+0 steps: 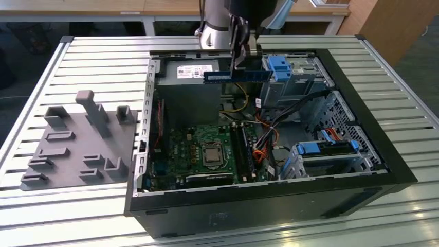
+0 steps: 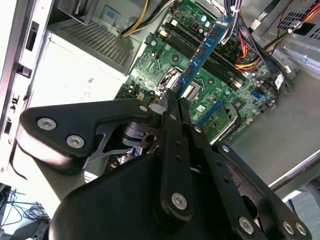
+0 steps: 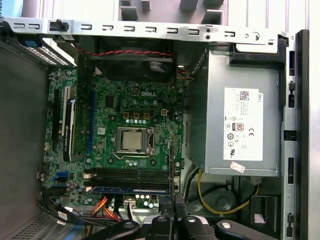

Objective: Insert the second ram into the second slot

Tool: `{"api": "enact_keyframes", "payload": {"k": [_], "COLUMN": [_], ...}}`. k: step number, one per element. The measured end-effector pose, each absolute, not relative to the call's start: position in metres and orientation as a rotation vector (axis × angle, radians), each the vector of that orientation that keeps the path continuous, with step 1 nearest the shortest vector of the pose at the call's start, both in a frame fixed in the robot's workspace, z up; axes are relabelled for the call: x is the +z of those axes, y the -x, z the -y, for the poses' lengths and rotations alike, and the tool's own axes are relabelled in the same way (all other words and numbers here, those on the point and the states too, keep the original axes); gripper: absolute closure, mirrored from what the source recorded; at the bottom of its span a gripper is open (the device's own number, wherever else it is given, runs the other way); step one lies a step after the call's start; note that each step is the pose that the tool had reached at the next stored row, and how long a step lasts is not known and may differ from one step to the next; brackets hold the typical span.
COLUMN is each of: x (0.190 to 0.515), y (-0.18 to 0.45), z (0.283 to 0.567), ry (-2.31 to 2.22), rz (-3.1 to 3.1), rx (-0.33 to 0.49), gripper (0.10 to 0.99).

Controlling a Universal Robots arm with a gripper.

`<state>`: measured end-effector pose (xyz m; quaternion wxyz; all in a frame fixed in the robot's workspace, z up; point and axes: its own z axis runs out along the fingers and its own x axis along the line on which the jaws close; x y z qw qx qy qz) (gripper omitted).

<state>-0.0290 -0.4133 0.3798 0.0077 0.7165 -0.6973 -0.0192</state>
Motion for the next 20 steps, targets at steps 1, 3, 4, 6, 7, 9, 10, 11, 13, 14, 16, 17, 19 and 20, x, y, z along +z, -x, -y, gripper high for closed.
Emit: {"api": "enact_keyframes", "payload": {"k": [1,3,4,6,7,9,10,11,13,14,16,17,19,20], "x": [0.3798,0.3798,0.3798,0.3798,0.3798,0.3798,0.3798,0.3798,0.3798,0.3798,0.3798,0.3798,0.3798,0.3798], "y": [0.0290,0.0290,0.0290,0.0290,0.0290,0.0290,0.0290,0.0290,0.0290,0.0290,0.0290,0.0290,0.0290,0.0290], "z": [0.4138,0.4146,0.4152,0.4162,0.4167,0.4177,0.4182,0.4187,0.4197,0.4202,0.4212,0.4216,0.4226,0.4231], "ry": [-2.240,-2.240,-2.240,-2.240,-2.240,-2.240,-2.240,-2.240,-2.240,-2.240,-2.240,-2.240,-2.240,-2.240], "rz": [2.180,2.180,2.180,2.180,2.180,2.180,2.180,2.180,2.180,2.180,2.180,2.180,2.180,2.180], "rx": [-0.060,-0.060,-0.060,-0.060,-0.060,-0.060,-0.060,-0.060,-0.060,-0.060,-0.060,-0.060,-0.060,-0.060], "gripper": [0.953,0.953,0.953,0.953,0.953,0.953,0.953,0.953,0.953,0.953,0.953,0.953,0.953,0.953]}}
